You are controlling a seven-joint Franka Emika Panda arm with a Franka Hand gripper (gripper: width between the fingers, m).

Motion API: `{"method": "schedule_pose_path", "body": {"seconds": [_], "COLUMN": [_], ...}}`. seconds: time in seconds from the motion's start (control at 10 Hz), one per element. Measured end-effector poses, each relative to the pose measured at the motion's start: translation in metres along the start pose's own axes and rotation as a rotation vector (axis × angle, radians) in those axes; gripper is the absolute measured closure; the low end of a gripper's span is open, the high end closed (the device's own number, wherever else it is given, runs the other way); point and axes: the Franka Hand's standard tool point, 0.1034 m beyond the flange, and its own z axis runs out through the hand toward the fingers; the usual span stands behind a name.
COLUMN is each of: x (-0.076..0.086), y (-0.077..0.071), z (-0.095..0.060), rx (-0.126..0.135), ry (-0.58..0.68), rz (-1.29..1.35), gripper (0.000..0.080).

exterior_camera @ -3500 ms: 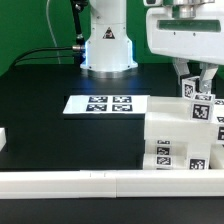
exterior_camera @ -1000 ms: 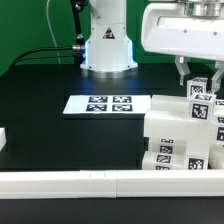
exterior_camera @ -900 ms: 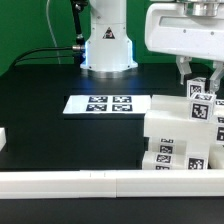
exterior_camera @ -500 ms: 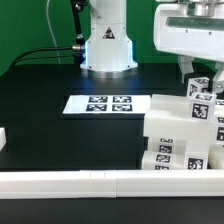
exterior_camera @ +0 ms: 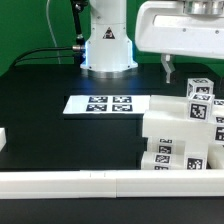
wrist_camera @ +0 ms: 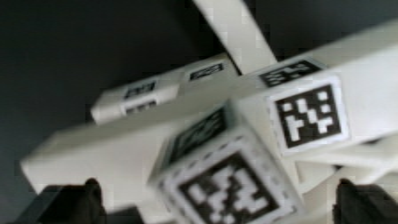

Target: Assemble chair

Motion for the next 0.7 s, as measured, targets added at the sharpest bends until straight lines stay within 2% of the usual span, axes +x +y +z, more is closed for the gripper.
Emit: {"method": "schedule_pose_path", "body": {"seconds": [0.1,0.3,0.5,0.7], "x": [-0.0019,-0.0007,-0.0048,-0.0040], "y": [-0.0019,0.0000,-0.0066,-0.0055], "z": [0.0018,0.0019,0.0063,0.0064], "rx": [-0.008,-0.009,-0.010,-0.010], "ry": [-0.010,-0.009,-0.016,-0.016], "rz": [-0.084,-0.226,-0.209,-0.166], "gripper": [0.0151,0.0151,0.0151,0.0178]}}
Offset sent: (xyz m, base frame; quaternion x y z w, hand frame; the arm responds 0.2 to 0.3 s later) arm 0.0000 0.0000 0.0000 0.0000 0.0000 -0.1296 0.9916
